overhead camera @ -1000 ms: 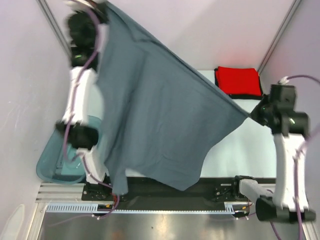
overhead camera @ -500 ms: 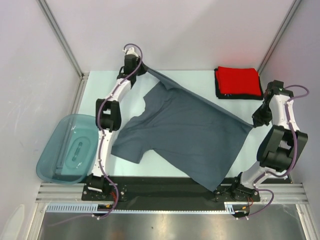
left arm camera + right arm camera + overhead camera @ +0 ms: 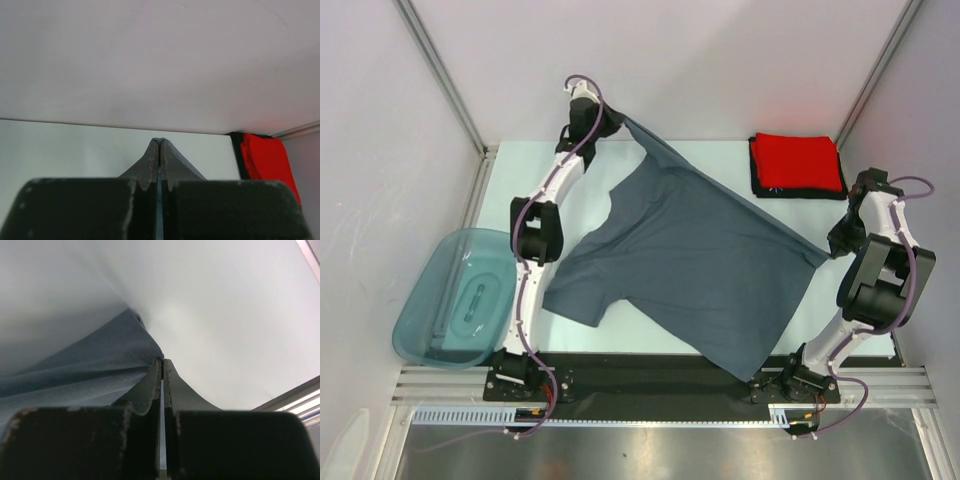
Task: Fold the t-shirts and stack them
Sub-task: Flatten the tshirt out
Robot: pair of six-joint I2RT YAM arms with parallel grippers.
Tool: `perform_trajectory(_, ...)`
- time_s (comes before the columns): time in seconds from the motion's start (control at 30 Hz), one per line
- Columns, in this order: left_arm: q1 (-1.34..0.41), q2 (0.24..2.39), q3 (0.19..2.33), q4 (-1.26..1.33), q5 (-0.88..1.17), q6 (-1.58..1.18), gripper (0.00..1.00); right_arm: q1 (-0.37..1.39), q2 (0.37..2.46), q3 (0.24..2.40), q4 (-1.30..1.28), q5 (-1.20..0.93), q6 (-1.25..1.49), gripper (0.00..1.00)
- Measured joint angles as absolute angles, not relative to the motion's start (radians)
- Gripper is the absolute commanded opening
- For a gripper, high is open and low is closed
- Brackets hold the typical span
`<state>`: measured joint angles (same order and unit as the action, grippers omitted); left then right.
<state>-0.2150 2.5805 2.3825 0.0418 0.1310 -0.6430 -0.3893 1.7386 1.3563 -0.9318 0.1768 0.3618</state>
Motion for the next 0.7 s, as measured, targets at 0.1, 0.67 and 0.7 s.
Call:
perform_trajectory(0.1, -0.236, 2.58, 2.383, 0.041, 0.135, -0.657, 0.0, -0.411, 1.772, 1.362, -0.918, 0.173, 0.357, 0.0)
perform_trajectory(0.67, -0.236, 2.407, 2.194, -0.092, 0.159, -0.652, 0.0, -0.416, 1.755, 1.333, -0.899, 0.073, 0.335, 0.0)
perform_trajectory(0.7, -0.236, 2.407, 2.196, -0.087, 0.166, -0.652, 0.0, -0.417, 1.755, 1.333, -0.899, 0.074, 0.334, 0.0)
